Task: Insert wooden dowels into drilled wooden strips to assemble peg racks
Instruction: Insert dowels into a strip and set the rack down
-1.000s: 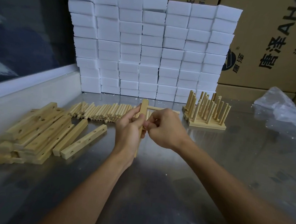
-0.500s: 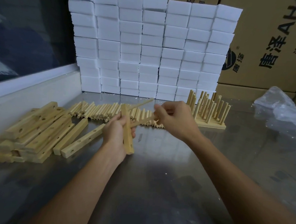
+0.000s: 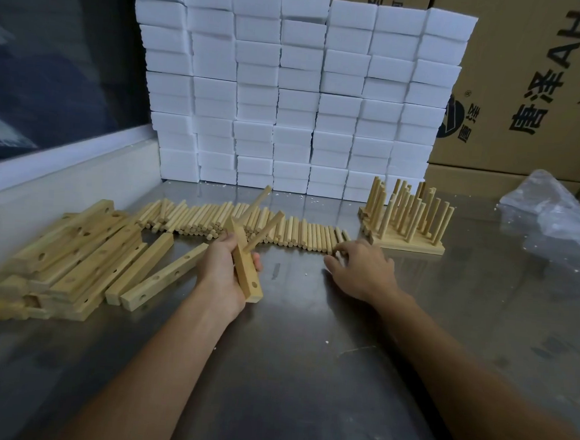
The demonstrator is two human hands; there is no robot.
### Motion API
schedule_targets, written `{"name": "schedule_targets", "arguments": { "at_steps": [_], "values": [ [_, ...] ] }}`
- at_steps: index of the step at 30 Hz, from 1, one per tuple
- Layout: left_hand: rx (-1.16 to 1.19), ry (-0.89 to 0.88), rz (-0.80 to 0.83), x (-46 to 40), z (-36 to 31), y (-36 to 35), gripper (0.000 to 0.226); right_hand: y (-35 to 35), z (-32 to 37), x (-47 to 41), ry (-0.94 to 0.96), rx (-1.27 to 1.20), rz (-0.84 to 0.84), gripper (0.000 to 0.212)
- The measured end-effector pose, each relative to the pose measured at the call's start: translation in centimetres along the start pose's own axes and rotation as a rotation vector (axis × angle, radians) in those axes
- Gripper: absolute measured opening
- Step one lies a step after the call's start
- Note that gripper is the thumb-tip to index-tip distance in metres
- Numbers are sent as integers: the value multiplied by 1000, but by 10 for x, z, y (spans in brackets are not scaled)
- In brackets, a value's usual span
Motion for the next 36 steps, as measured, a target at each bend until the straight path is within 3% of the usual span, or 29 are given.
{"name": "schedule_targets", "arguments": {
  "at_steps": [9,16,24,28,30,33,36],
  "values": [
    [-5,-8,-18,0,-1,0,28,7,-9,-1,-69,-118,-129,18],
    [-10,-19,-9,2,-2,0,29,12,-10,2,-82,-189,-178,26],
    [-5,-30,-9,3,-3,-1,25,20,-12,-2,-192,-66,-45,8],
    [-7,-31,-9,3,-3,0,23,19,-8,-5,-154,-114,-11,21],
    [-5,-29,-12,4,-3,0,22,21,-3,-6,-109,-208,-40,29],
    [-6,-39,-14,3,-3,-1,23,24,9,-7,-44,-361,-76,24],
    [-2,-35,-10,4,-4,-1,18,25,16,-6,-37,-541,-62,39]
  ]
}}
Point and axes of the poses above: each hand's wrist, its own x-axis away from the middle knuckle, its own y-axis out of the back of the hand, z = x × y, the point moved 3 cm from there along -x, towards the middle knuckle, and after that the axes turned 5 degrees about -z, right-handed, at the moved point
